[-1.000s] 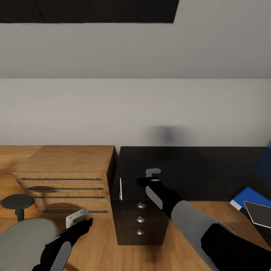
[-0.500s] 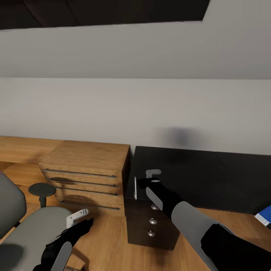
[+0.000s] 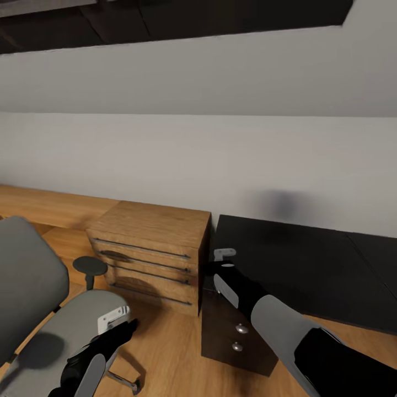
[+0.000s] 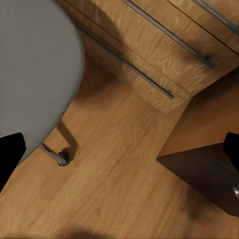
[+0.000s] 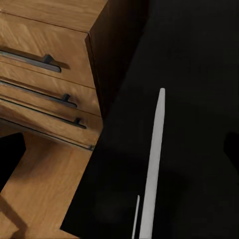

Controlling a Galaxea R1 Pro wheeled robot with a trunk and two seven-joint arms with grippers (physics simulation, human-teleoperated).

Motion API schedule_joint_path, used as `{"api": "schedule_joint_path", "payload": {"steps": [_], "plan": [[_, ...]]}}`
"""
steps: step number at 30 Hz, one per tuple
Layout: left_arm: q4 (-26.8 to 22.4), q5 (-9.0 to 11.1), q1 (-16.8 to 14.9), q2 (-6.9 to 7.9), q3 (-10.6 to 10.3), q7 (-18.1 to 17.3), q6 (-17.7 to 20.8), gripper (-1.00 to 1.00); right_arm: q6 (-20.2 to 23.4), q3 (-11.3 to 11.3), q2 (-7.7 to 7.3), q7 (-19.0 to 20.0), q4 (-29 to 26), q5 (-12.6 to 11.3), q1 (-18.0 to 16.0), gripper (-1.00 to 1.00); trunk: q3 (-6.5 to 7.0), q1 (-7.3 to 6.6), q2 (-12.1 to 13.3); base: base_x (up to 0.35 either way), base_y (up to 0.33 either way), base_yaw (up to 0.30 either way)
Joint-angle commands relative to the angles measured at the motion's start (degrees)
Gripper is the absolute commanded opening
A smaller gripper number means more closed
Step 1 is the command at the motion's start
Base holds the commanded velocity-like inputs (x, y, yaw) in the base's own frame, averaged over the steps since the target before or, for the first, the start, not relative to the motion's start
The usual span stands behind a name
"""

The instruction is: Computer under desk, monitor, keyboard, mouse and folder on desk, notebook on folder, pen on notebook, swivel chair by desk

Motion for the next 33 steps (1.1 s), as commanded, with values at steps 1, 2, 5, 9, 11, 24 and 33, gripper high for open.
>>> {"api": "schedule_joint_path", "payload": {"steps": [1,2,5,9,11,24,33], "plan": [[-0.08,0.6,-0.03,0.06,-0.12,0.57,0.11,1.0,0.21,0.3,0.0,-0.43,-0.03,-0.27,-0.07,1.0,-0.06,0.0,-0.04,0.0,0.0,0.096],[-0.08,0.6,-0.03,0.05,-0.14,0.56,0.15,1.0,0.21,0.28,0.0,-0.43,0.0,-0.24,-0.07,1.0,-0.06,0.0,-0.04,0.0,0.0,0.062],[-0.08,0.57,-0.03,0.02,-0.15,0.55,0.19,1.0,0.27,0.22,0.0,-0.46,0.05,-0.18,-0.07,1.0,-0.06,0.0,-0.04,0.0,0.0,0.035],[-0.2,0.58,-0.03,-0.02,-0.16,0.54,0.21,1.0,0.48,0.19,0.0,-0.6,0.52,-0.09,-0.07,1.0,-0.06,0.0,-0.04,0.0,0.0,0.011],[-0.27,0.6,-0.03,-0.02,-0.17,0.54,0.22,1.0,0.51,0.22,0.0,-0.7,0.77,-0.05,-0.07,1.0,-0.06,0.0,-0.04,0.0,0.0,0.004],[-1.82,0.72,-0.03,-0.11,-0.17,0.62,0.22,1.0,1.31,0.08,0.0,-0.86,2.47,-0.09,-0.07,1.0,-0.06,0.0,-0.04,0.0,0.0,0.0],[-1.84,0.72,-0.03,-0.12,-0.17,0.78,0.22,1.0,3.58,-0.05,0.0,-0.87,4.59,-0.15,-0.07,1.0,-0.96,1.1,-2.05,0.0,0.0,0.0]]}}
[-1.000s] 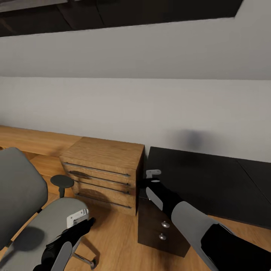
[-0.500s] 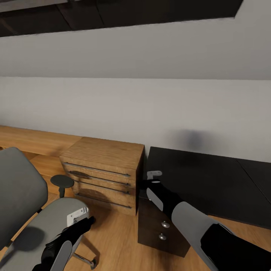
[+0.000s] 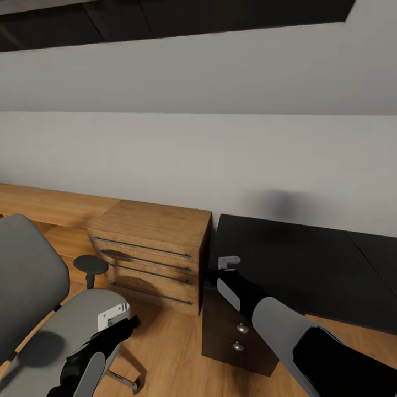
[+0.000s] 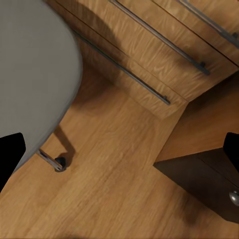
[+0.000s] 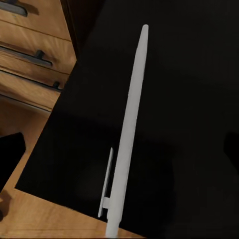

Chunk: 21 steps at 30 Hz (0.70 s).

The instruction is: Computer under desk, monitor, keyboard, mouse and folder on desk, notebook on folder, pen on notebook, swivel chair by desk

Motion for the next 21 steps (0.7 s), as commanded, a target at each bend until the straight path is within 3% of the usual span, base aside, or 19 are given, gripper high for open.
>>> {"api": "schedule_joint_path", "payload": {"steps": [1,10,18,21], "plan": [[-0.08,0.6,-0.04,0.06,-0.13,0.59,0.08,1.0,0.52,0.31,0.0,-0.39,0.2,-0.26,-0.06,1.0,-0.25,0.23,-0.46,0.0,0.0,0.0],[-0.08,0.67,-0.04,0.02,-0.13,0.6,0.08,1.0,1.08,0.32,0.0,-0.39,0.61,-0.26,-0.06,1.0,-1.86,2.2,-4.07,0.0,0.0,0.0],[-0.08,0.69,-0.04,0.02,-0.13,0.6,0.08,1.0,1.1,0.32,0.0,-0.41,0.58,-0.26,-0.06,1.0,-1.86,2.2,-4.07,0.0,0.0,0.0],[-0.08,0.63,-0.04,-0.01,-0.13,0.62,0.08,1.0,1.1,0.32,0.0,-0.45,0.55,-0.24,-0.06,1.0,-2.4,2.86,-5.27,0.0,0.0,0.0]]}}
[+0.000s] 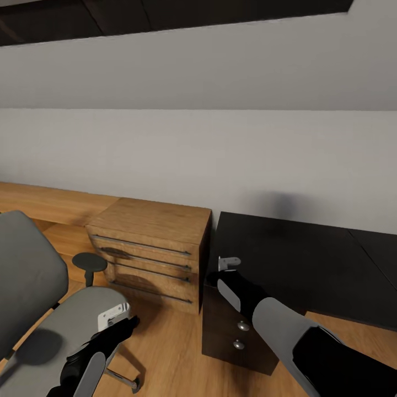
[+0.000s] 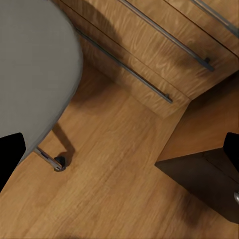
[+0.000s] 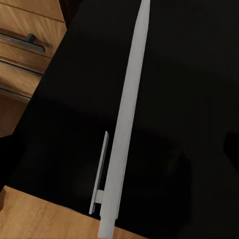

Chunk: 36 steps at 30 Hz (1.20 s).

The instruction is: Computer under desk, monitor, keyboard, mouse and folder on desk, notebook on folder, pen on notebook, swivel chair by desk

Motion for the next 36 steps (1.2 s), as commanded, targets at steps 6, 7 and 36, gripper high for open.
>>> {"api": "schedule_joint_path", "payload": {"steps": [6,7,36], "plan": [[-0.08,0.63,-0.04,0.09,-0.13,0.57,0.08,1.0,0.27,0.33,0.0,-0.43,0.03,-0.25,-0.07,1.0,-0.42,0.45,-0.85,0.0,0.0,0.0],[-0.08,0.64,-0.04,0.09,-0.13,0.57,0.08,1.0,0.28,0.33,0.0,-0.43,0.02,-0.25,-0.07,1.0,-0.42,0.45,-0.85,0.0,0.0,0.0],[0.01,0.75,-0.04,0.13,-0.08,0.58,0.08,1.0,0.33,0.42,0.0,-0.43,0.04,-0.24,-0.07,1.0,-2.4,2.86,-5.27,0.0,0.0,0.0]]}}
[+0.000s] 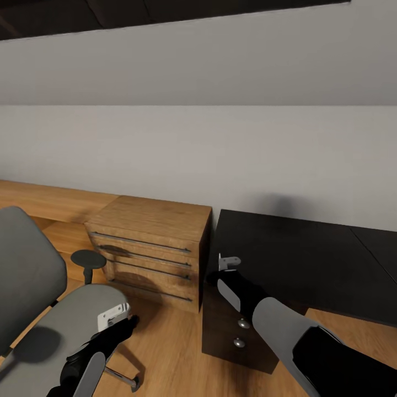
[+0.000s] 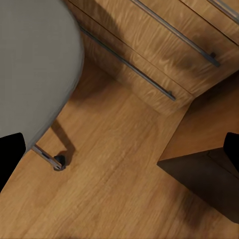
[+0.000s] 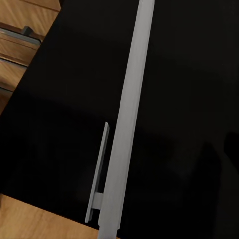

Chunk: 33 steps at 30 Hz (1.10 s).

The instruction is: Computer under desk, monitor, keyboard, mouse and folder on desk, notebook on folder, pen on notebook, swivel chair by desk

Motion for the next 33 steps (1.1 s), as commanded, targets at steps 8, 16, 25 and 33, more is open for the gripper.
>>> {"api": "schedule_joint_path", "payload": {"steps": [8,16,25,33], "plan": [[-0.09,0.6,-0.04,0.06,-0.15,0.57,0.08,1.0,0.58,0.36,0.0,-0.44,0.07,-0.25,-0.02,1.0,-0.07,0.01,-0.03,0.0,0.0,0.0],[-0.09,0.6,-0.04,0.06,-0.1,0.57,0.08,1.0,0.56,0.36,0.0,-0.42,0.02,-0.25,-0.02,-1.0,-0.07,0.01,-0.03,0.0,0.0,0.0],[-0.09,0.6,-0.04,0.06,-0.09,0.59,0.08,1.0,0.51,0.29,0.0,-0.3,-0.15,-0.32,-0.02,-1.0,-0.07,0.01,-0.03,0.0,0.0,0.0],[-0.09,0.6,-0.04,0.06,-0.09,0.58,0.08,1.0,0.46,0.22,0.0,-0.06,-0.49,-0.42,-0.02,-1.0,-0.07,0.01,-0.03,0.0,0.0,0.0]]}}
